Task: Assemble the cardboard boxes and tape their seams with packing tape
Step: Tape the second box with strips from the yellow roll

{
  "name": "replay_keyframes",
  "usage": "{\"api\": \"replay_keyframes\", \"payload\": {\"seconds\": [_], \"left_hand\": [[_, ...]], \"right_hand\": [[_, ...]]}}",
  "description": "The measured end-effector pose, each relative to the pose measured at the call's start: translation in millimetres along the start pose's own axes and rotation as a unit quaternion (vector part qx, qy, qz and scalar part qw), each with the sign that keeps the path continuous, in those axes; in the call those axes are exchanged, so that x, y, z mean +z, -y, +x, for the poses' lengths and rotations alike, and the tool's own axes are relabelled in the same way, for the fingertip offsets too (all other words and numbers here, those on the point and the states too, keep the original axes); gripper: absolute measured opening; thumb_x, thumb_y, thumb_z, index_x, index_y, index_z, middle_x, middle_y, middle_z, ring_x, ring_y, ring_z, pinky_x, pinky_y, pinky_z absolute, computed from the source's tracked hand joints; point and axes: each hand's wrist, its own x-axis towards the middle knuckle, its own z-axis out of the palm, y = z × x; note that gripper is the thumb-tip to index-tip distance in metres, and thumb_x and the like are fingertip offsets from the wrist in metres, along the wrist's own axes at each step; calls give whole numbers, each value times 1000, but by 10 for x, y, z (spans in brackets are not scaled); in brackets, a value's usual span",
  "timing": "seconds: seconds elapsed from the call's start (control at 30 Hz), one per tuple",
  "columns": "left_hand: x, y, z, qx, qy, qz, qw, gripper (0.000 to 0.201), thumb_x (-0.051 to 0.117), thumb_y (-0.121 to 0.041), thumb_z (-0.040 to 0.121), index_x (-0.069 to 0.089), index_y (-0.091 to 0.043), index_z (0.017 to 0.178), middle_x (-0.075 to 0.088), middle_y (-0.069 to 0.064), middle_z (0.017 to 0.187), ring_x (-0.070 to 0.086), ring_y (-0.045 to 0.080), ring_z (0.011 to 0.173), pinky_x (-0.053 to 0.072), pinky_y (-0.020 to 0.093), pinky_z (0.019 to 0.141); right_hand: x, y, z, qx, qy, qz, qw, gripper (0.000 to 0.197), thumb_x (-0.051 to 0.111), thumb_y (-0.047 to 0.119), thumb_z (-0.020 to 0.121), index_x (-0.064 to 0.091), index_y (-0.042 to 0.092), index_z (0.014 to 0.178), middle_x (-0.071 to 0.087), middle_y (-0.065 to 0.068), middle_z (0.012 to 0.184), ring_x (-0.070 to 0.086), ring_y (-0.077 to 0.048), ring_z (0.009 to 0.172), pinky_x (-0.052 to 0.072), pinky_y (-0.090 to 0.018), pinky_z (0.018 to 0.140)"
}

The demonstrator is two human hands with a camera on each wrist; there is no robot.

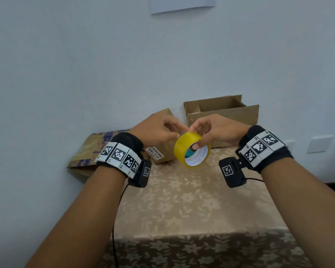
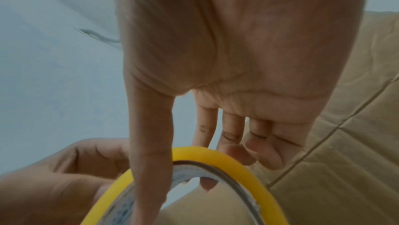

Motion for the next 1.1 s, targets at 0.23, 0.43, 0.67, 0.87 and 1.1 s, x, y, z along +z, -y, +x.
{"api": "replay_keyframes", "payload": {"seconds": [0.23,0.43,0.67,0.87,1.1], "left_hand": [[21,20,-1,-2,-4,0,1000,20,82,-17,85,81,-22,104,76,-8,94,71,11,92,54,17,74],[28,37,16,19,-38,12,999,8,83,-17,84,82,-22,91,76,-7,85,70,10,83,54,19,73],[48,74,38,13,-35,23,999,8,85,-23,83,81,-20,90,76,-4,88,69,10,83,58,33,82],[78,104,49,23,-29,39,999,8,82,-21,87,79,-15,90,76,0,90,67,8,78,51,16,68],[123,180,64,45,-8,97,994,7,71,-18,96,68,-12,96,64,0,101,63,20,94,50,29,81]], "right_hand": [[-33,-9,-21,4,6,33,999,41,87,1,75,73,5,113,74,-15,109,68,-13,88,50,-38,87],[-39,-35,-16,13,-5,54,998,44,88,0,73,73,5,114,71,-22,115,67,-22,96,47,-46,92],[-14,-33,-9,22,-2,51,998,44,88,-1,73,73,6,114,74,-15,108,67,-19,94,49,-43,91],[40,-21,-7,27,6,54,998,44,87,-2,74,73,6,114,73,-16,107,68,-19,95,53,-45,97],[120,-67,-8,37,17,79,996,38,84,11,82,74,9,119,73,-20,119,68,-27,105,47,-56,107]]}}
